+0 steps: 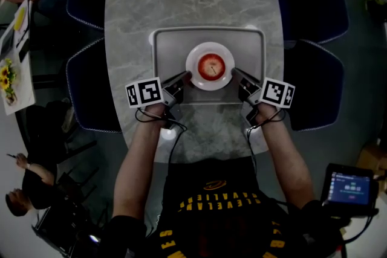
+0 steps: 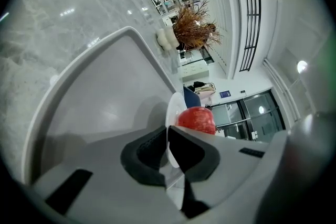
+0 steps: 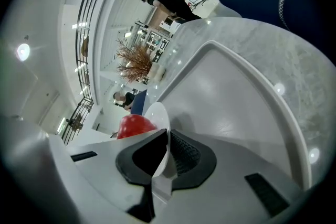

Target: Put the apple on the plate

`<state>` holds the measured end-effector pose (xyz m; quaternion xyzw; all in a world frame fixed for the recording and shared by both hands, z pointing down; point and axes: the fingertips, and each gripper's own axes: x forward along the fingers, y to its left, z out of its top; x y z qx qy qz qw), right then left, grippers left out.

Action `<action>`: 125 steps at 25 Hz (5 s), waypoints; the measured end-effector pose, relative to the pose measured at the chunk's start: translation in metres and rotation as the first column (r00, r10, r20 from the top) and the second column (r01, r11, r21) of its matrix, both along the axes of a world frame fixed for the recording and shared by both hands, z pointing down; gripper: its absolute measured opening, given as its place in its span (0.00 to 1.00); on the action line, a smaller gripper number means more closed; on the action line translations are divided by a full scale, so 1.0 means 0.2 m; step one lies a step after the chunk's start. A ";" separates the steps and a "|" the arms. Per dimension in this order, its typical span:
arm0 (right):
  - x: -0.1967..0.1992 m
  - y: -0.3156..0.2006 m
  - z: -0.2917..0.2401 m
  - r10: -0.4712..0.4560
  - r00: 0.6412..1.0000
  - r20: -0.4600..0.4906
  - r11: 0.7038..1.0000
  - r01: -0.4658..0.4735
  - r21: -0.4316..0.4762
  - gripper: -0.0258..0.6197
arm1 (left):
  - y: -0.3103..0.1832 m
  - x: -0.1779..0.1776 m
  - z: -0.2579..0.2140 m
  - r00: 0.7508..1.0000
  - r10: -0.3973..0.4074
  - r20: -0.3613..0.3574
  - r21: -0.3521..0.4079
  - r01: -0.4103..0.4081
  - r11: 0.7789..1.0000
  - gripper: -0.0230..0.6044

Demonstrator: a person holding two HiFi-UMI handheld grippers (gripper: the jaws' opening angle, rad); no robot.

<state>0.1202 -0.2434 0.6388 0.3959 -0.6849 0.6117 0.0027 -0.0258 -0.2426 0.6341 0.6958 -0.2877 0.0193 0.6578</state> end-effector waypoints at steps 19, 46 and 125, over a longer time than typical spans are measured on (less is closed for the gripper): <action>0.00 0.02 0.08 -0.064 0.990 -0.129 0.997 0.058 -0.050 0.09 | 0.03 0.00 0.09 0.991 0.051 0.121 -0.043 -0.046 0.998 0.06; 0.02 -0.02 0.15 -0.154 0.934 -0.322 0.988 0.150 -0.039 0.09 | 0.01 -0.01 0.18 0.940 0.091 0.327 -0.031 -0.086 0.996 0.10; -0.34 0.73 -1.22 0.125 0.889 -0.440 0.706 0.232 0.669 0.05 | 0.85 0.16 -1.31 0.935 -0.107 0.338 0.825 -0.240 0.512 0.04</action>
